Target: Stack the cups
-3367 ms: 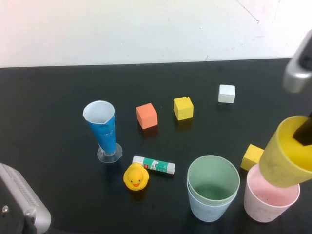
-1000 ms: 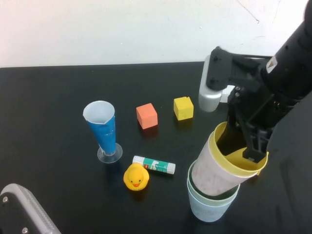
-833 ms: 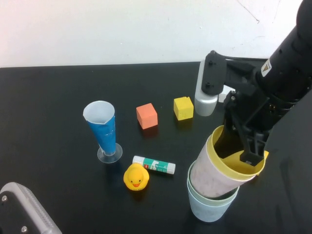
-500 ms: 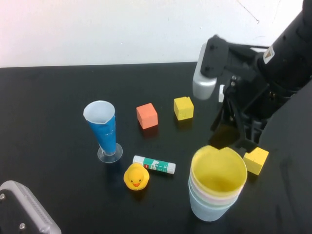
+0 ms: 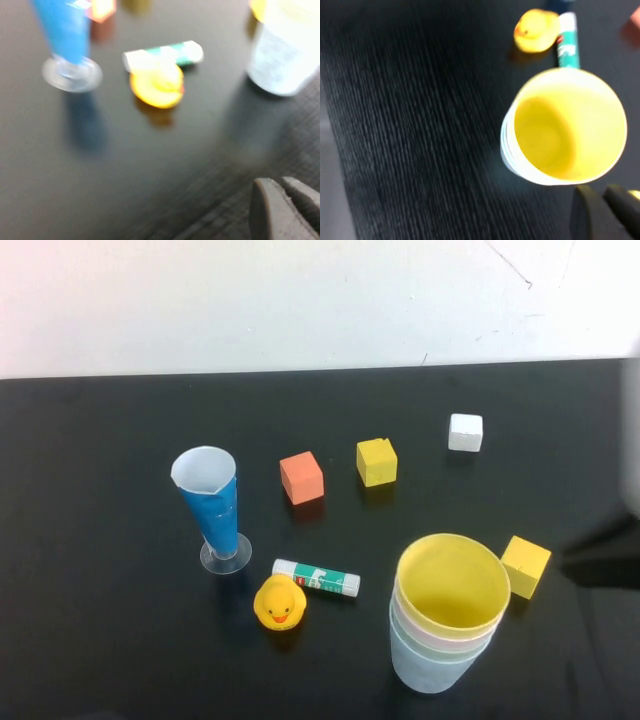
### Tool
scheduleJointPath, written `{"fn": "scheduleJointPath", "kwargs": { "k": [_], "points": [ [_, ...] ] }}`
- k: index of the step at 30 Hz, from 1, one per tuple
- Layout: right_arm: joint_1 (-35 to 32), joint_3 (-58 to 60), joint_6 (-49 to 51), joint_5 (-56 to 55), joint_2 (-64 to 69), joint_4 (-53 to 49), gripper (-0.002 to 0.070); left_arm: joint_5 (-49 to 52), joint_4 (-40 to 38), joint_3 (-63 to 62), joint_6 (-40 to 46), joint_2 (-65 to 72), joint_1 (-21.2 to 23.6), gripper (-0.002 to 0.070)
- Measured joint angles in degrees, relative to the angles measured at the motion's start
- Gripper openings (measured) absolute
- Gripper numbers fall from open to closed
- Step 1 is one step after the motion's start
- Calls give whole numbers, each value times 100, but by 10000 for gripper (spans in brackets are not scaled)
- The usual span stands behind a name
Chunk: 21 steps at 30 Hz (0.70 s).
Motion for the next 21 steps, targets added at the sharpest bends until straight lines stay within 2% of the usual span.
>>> {"fn": "scheduleJointPath", "kwargs": {
  "k": [4,7,9,15,21],
  "points": [
    [0,1149,0,-1070,-1382,0,6,28,1206,43,-769,-459,0,1],
    [0,1975,0,-1847,-2274,9,0,14,2546,43,-1625,-663,0,2],
    [0,2514,0,-2389,-2935,9,-1,14,3012,43,-2001,-702,0,2],
    [0,3749,0,-3582,-4351,62,-1,129,3089,43,-2302,-702,0,2],
    [0,4420,0,-4013,-4780,98,-1,189,3076,43,-2325,-702,0,1]
  ]
}}
